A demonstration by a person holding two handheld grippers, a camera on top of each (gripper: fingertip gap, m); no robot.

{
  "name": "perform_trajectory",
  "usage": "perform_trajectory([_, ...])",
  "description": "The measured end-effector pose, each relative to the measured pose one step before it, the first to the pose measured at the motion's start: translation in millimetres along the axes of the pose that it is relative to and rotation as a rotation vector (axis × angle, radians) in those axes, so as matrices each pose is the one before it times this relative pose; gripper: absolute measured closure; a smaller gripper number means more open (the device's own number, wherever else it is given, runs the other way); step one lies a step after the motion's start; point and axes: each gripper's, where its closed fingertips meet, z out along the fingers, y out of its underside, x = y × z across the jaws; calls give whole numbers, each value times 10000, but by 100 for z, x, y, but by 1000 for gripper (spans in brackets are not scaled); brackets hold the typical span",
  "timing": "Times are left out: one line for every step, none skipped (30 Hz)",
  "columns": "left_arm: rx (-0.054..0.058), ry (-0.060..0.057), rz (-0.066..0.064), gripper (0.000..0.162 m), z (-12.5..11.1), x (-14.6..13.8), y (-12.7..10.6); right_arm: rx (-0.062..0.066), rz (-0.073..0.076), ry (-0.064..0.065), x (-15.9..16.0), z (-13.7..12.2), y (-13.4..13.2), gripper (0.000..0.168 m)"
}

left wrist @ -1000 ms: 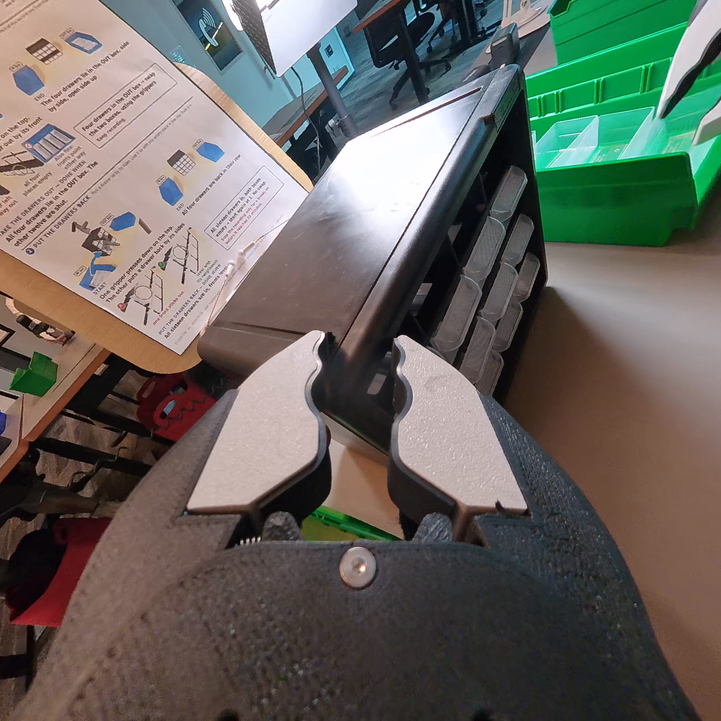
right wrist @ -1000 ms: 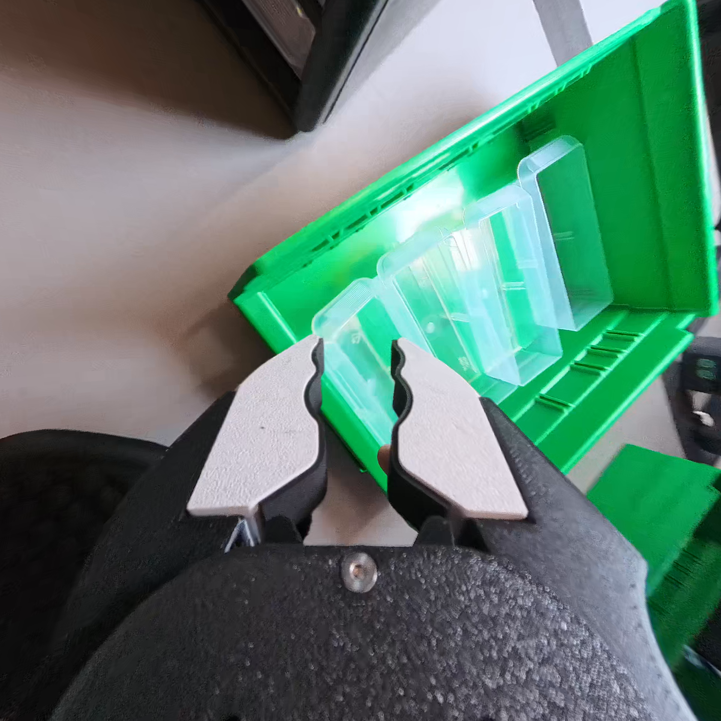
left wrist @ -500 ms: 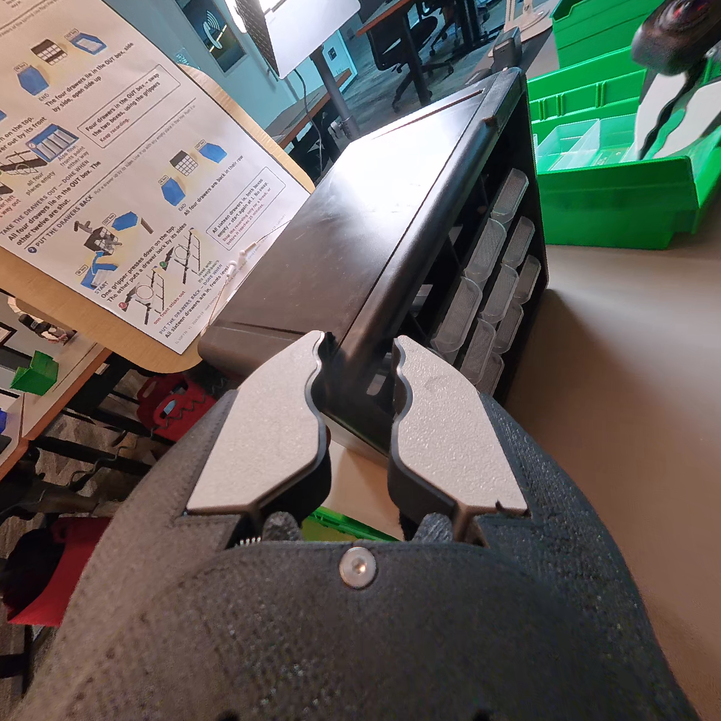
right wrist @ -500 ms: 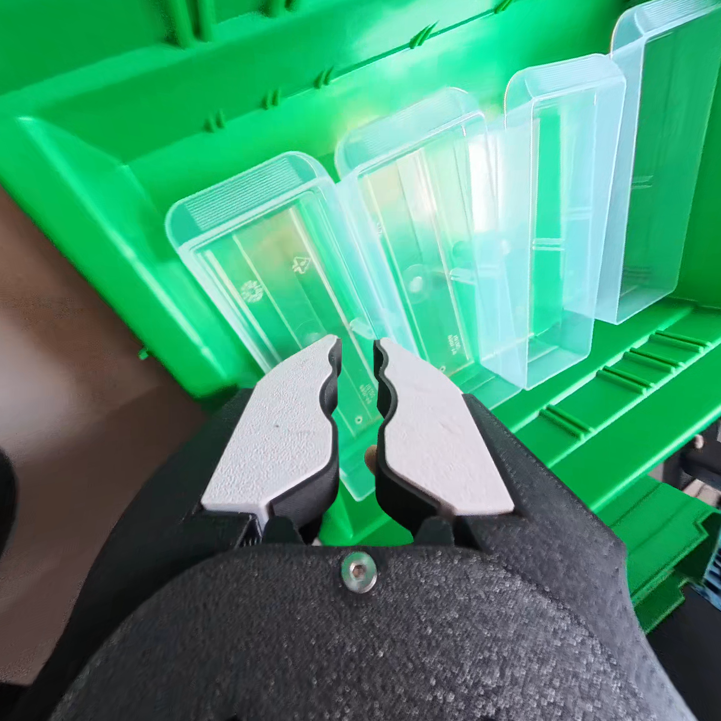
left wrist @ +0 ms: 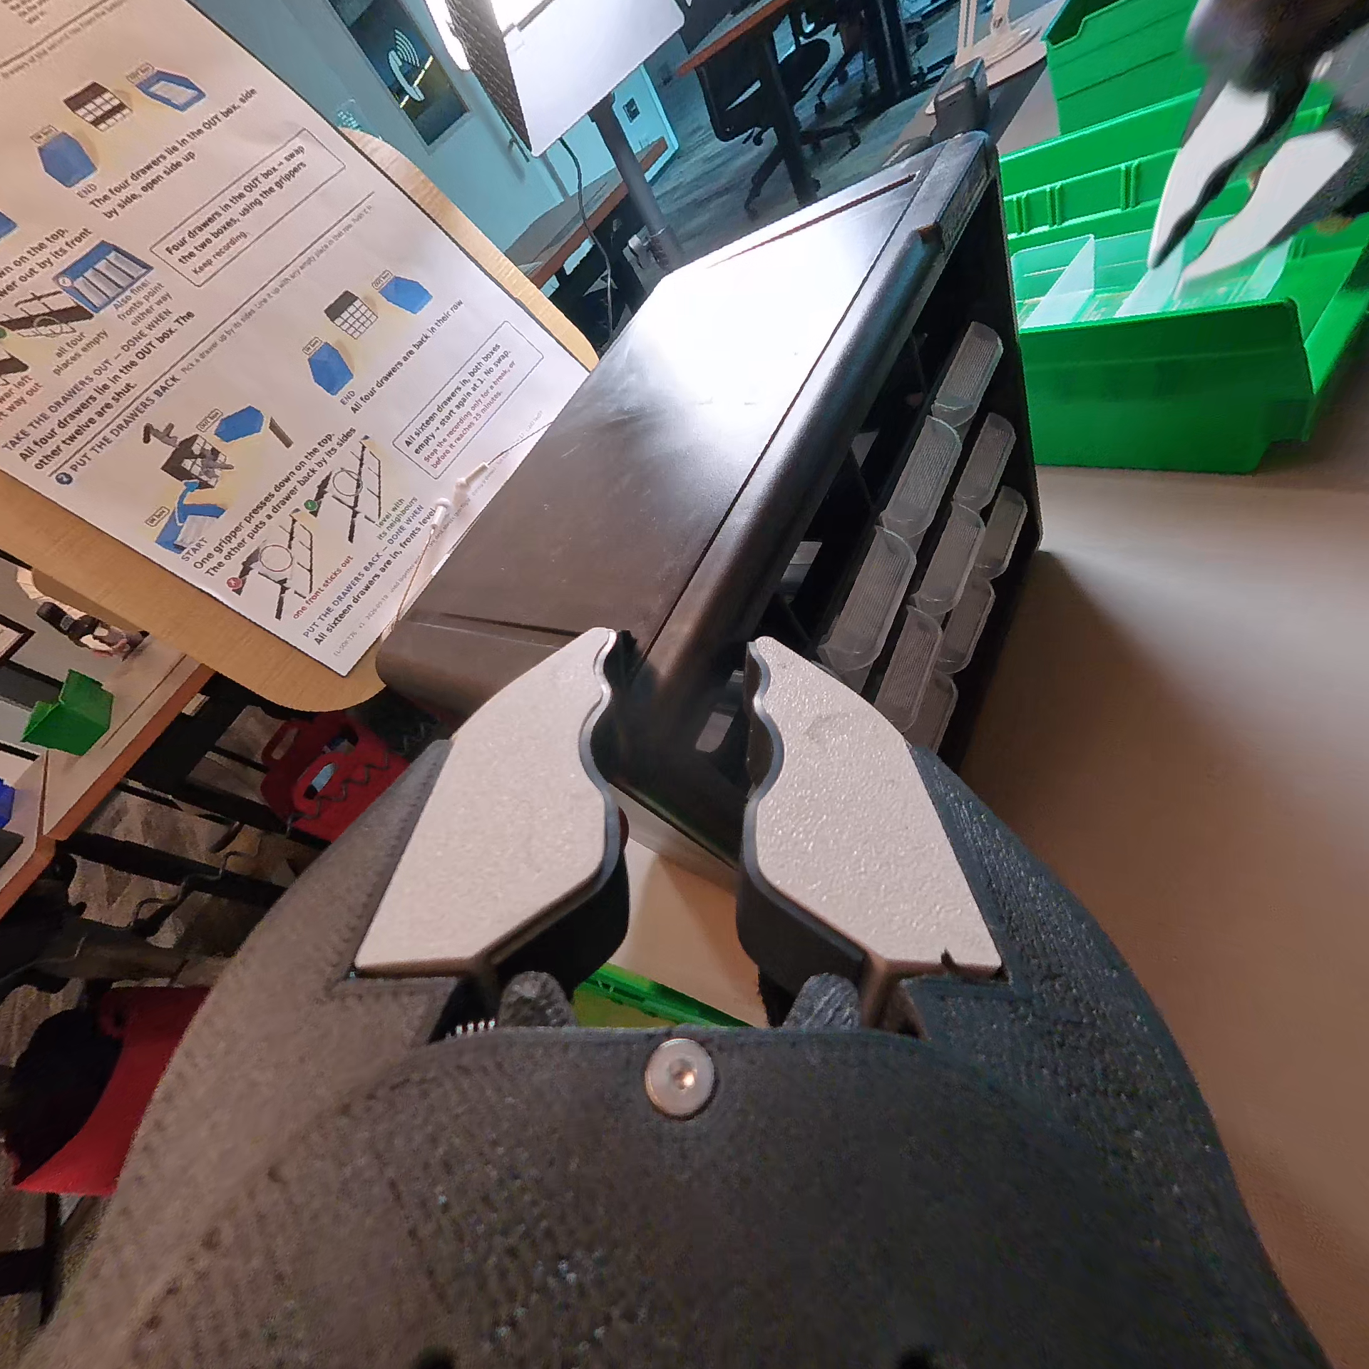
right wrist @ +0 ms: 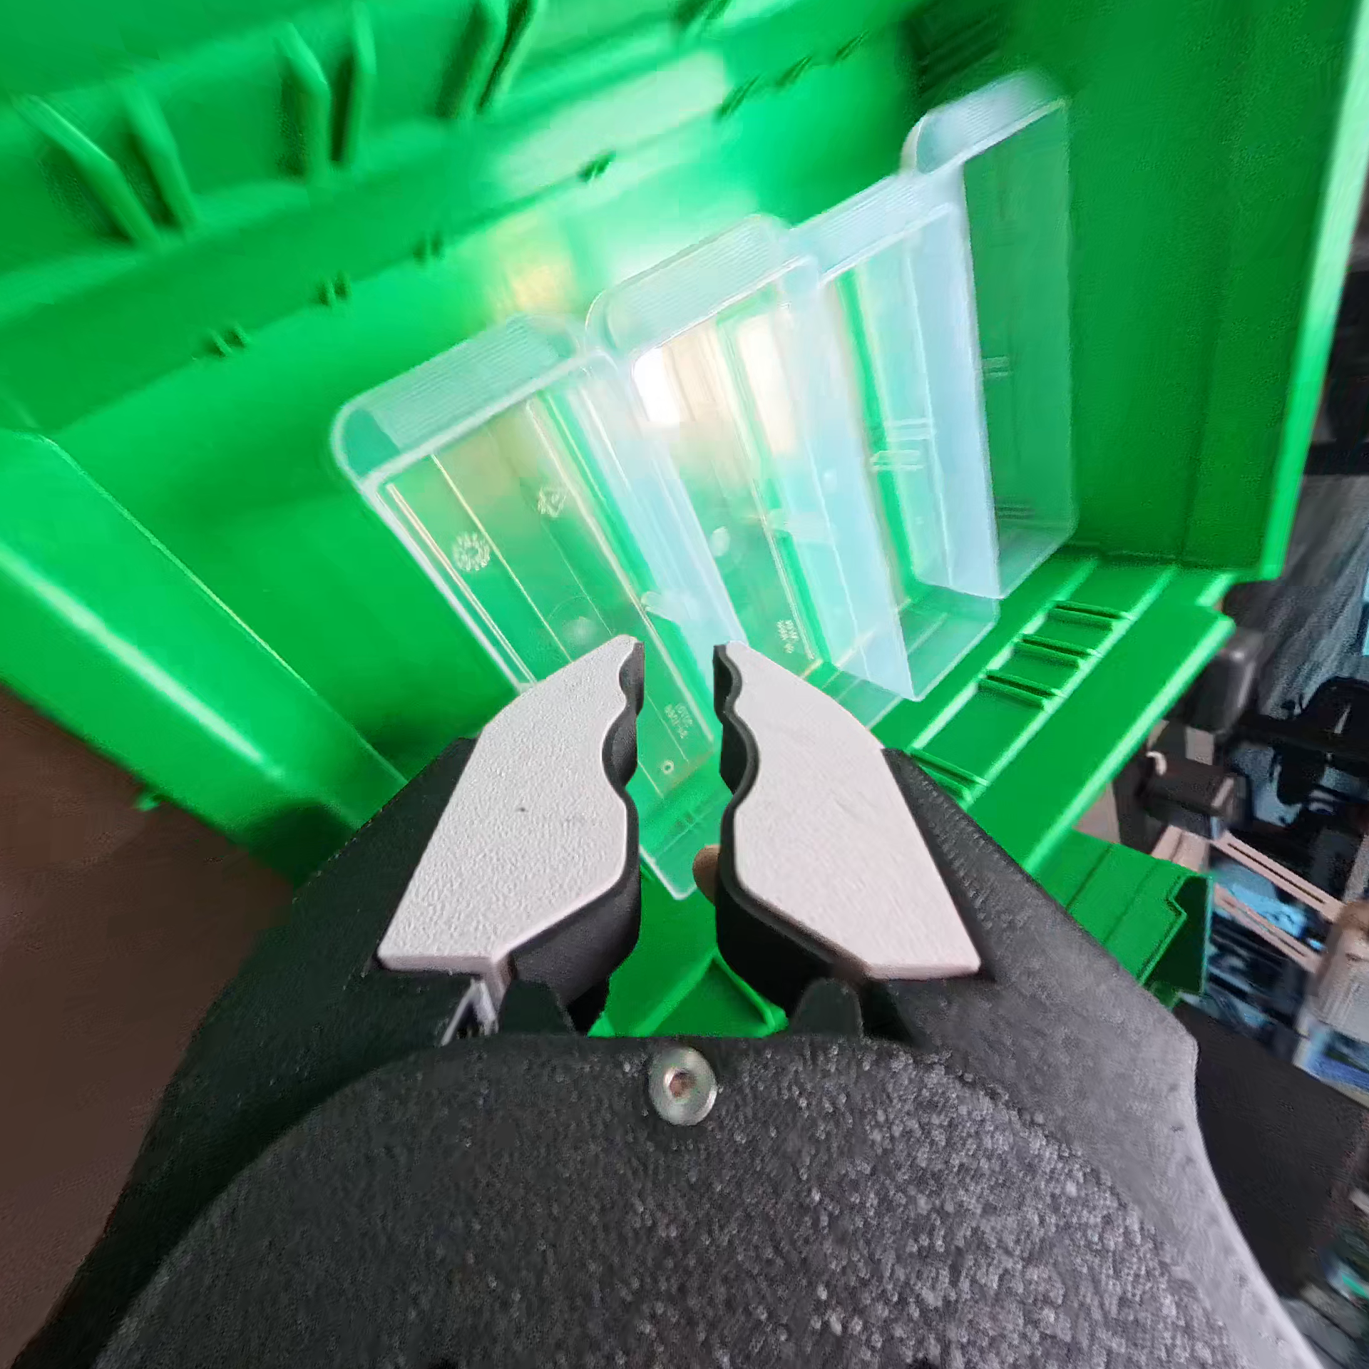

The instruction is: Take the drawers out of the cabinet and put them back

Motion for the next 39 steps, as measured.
perform_trajectory([8,2,32,130,6,-20,-11,780,417,158,442,-1244,-912,149])
perform_trajectory([8,3,39,131,11,-13,7,1075,689,144,491,-1318,-1443,147])
perform_trajectory([3,7,12,130,22,-23,4,1250,779,202,527,-1264,-1843,143])
perform_trajectory([1,-6,-4,130,24,-41,13,1237,692,270,471,-1047,-1916,140])
perform_trajectory([2,-30,8,130,39,-39,19,1103,547,243,236,-795,-1765,138])
perform_trajectory([0,-44,11,130,48,-47,9,1016,446,179,-52,-571,-1633,136])
perform_trajectory([-4,-54,14,130,36,-39,16,936,429,75,-356,-372,-1470,134])
perform_trajectory([-5,-61,33,130,44,-30,7,803,439,-58,-663,-134,-1278,134])
perform_trajectory([5,-66,42,130,62,-44,2,610,353,-129,-821,111,-1000,132])
perform_trajectory([18,-81,32,130,91,-75,15,455,163,-66,-741,319,-780,130])
perform_trajectory([26,-111,23,130,135,-131,46,398,-46,24,-594,425,-722,130])
perform_trajectory([27,-153,9,129,167,-193,84,381,-131,83,-420,503,-772,130])
perform_trajectory([22,-180,-13,129,199,-225,103,305,-138,101,-239,569,-758,129])
perform_trajectory([28,-182,-24,129,185,-226,106,237,-105,70,-117,616,-720,130])
perform_trajectory([41,-168,-18,128,173,-187,81,254,-16,65,19,637,-755,130])
perform_trajectory([42,-152,-4,128,155,-146,66,278,48,86,174,659,-732,130])
perform_trajectory([36,-147,13,128,143,-145,60,282,89,116,320,723,-650,131])
perform_trajectory([35,-153,20,127,166,-127,61,146,128,5,240,779,-407,132])
perform_trajectory([37,-155,13,127,159,-134,57,-138,192,-202,-4,846,-3,134])
perform_trajectory([29,-152,21,127,149,-118,69,-431,232,-298,-153,817,352,140])
perform_trajectory([26,-137,46,127,107,-103,60,-276,84,-271,-60,518,31,145])
perform_trajectory([27,-103,62,127,52,-55,21,-250,-164,-121,151,261,-73,142])
perform_trajectory([8,-74,70,126,37,-32,15,-288,-241,-171,71,95,17,141])
perform_trajectory([-20,-49,66,127,12,-20,18,-208,-104,-443,-240,-133,-40,140])
perform_trajectory([-38,-32,49,127,-1,3,11,-115,170,-626,-402,-336,-63,138])
perform_trajectory([-46,-30,50,127,-32,19,3,-67,325,-663,-496,-426,48,136])
perform_trajectory([-35,-33,104,128,-62,20,-14,-29,246,-535,-520,-393,179,136])
perform_trajectory([0,-37,194,129,-93,41,-34,-137,9,-408,-543,-196,434,134])
perform_trajectory([19,-17,256,131,-140,89,-71,-177,-101,-61,-184,39,476,132])
perform_trajectory([3,27,290,131,-206,171,-144,-181,-241,41,-105,218,435,131])
perform_trajectory([-16,56,342,133,-245,235,-212,-30,-196,24,-140,346,198,130])
perform_trajectory([-49,46,375,133,-262,249,-213,-71,-37,-14,-143,460,183,134])
perform_trajectory([-117,2,364,134,-232,205,-187,-140,-54,71,-21,560,299,135])
perform_trajectory([-182,-29,358,135,-174,139,-108,101,-255,262,298,302,7,135])
perform_trajectory([-187,-47,323,136,-121,66,-56,125,-61,232,256,252,31,137])
perform_trajectory([-146,-78,244,137,-38,1,9,174,177,148,112,243,-6,137])
perform_trajectory([-78,-73,128,137,4,-28,40,187,119,131,58,183,-29,137])
perform_trajectory([13,-4,-27,137,23,-20,28,122,-1,138,20,104,-9,138])
perform_trajectory([87,76,-137,137,-3,19,10,16,-71,114,6,11,-6,138])
